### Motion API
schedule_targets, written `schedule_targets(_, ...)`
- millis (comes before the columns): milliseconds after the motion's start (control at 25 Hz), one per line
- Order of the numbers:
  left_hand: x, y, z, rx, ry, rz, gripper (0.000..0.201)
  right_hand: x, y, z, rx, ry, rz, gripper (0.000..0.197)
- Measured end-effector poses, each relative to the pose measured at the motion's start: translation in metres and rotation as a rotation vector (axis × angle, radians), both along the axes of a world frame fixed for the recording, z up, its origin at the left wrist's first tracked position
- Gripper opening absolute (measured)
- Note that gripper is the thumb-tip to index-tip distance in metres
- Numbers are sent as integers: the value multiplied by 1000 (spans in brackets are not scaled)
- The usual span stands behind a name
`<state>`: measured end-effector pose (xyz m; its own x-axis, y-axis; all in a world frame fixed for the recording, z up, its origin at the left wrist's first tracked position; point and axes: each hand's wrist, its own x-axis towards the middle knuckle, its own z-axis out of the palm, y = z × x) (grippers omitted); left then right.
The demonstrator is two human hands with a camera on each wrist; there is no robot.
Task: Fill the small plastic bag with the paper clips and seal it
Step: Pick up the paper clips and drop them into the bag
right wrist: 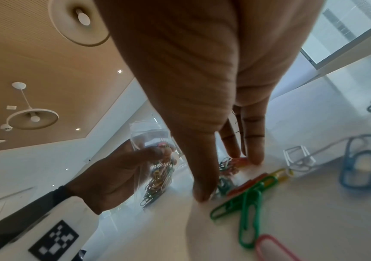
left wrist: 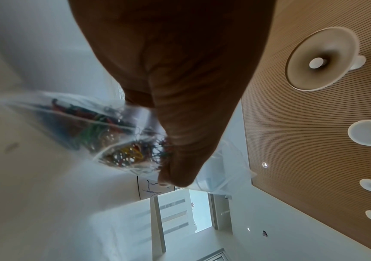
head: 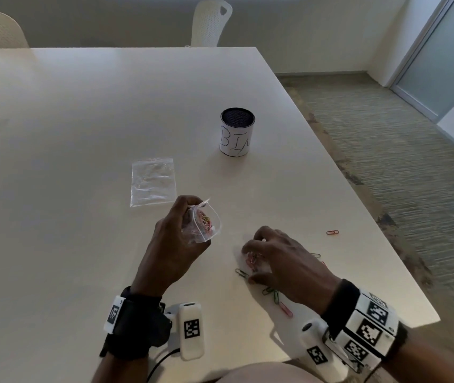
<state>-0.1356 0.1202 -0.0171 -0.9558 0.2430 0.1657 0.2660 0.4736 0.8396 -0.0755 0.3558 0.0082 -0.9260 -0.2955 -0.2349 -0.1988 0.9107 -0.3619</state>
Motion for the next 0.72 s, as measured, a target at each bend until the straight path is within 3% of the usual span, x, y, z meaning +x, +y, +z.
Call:
schedule_targets(80,1,0,0,0,1,-3,63,-1,-2,-3,-50,32,-29,30)
schedule_targets(200,0,0,-1,5,9,-10,62,-5,-2,-4,-74,62,-48,13)
schedule_targets(480,2,-1,0,30,13,-10,59,-22,1,-3,-44,121,-36,7)
schedule_targets(720,1,-1,-1,35,-4,-14,59,-36,20,13,-343,12,-217,7)
